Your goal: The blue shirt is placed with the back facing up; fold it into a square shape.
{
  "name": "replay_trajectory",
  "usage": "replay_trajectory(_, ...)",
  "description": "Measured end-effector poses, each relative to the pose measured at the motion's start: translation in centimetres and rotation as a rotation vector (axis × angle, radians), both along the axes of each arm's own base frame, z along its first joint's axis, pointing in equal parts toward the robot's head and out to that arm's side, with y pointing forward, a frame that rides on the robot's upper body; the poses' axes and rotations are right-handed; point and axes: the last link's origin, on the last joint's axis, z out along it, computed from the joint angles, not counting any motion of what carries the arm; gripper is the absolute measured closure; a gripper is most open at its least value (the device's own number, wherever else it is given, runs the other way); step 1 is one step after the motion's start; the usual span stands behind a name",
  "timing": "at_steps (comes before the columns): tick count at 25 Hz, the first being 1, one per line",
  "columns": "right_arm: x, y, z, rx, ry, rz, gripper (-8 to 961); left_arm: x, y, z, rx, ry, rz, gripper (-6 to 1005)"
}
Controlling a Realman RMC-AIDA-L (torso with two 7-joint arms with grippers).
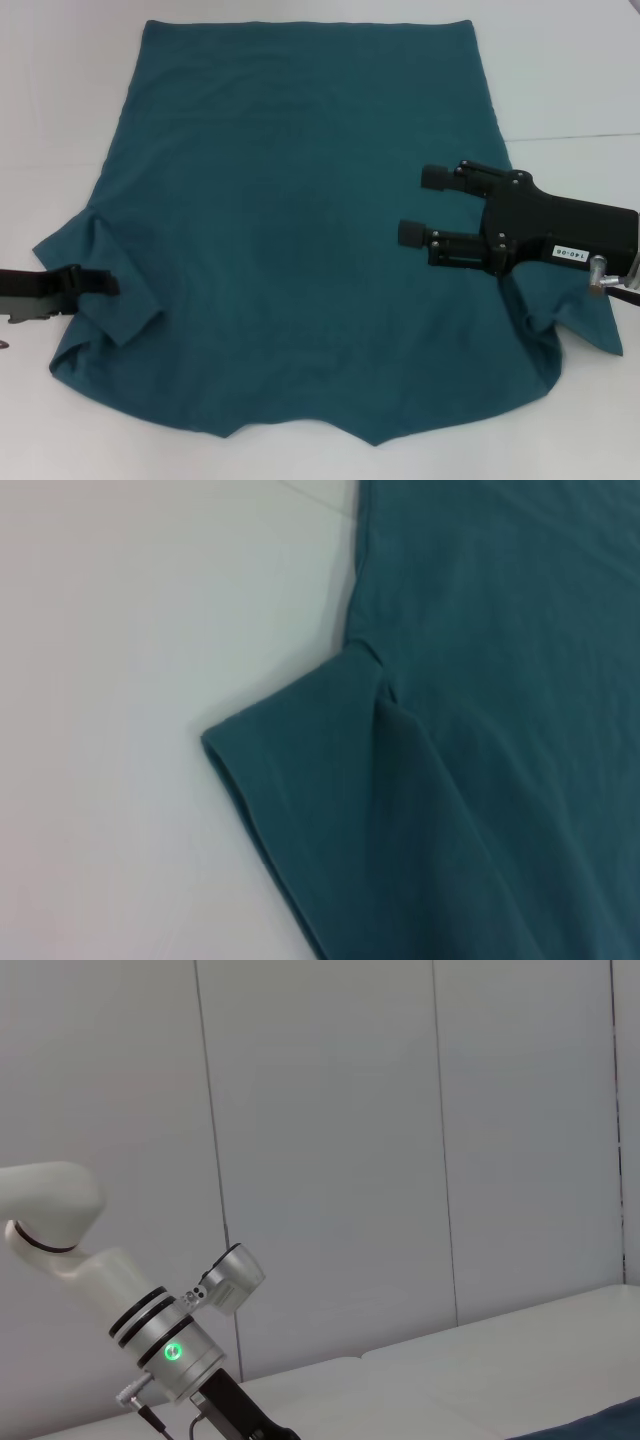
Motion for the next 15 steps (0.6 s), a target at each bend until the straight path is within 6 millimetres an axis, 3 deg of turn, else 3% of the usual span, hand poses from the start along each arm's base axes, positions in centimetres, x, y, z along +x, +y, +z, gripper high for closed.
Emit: replay_trajectory(15, -0.1, 0.1, -0.1, 0.002, 0.000, -0.001, 71, 1.0, 1.1, 0.5, 0.076, -0.058, -0.023, 344)
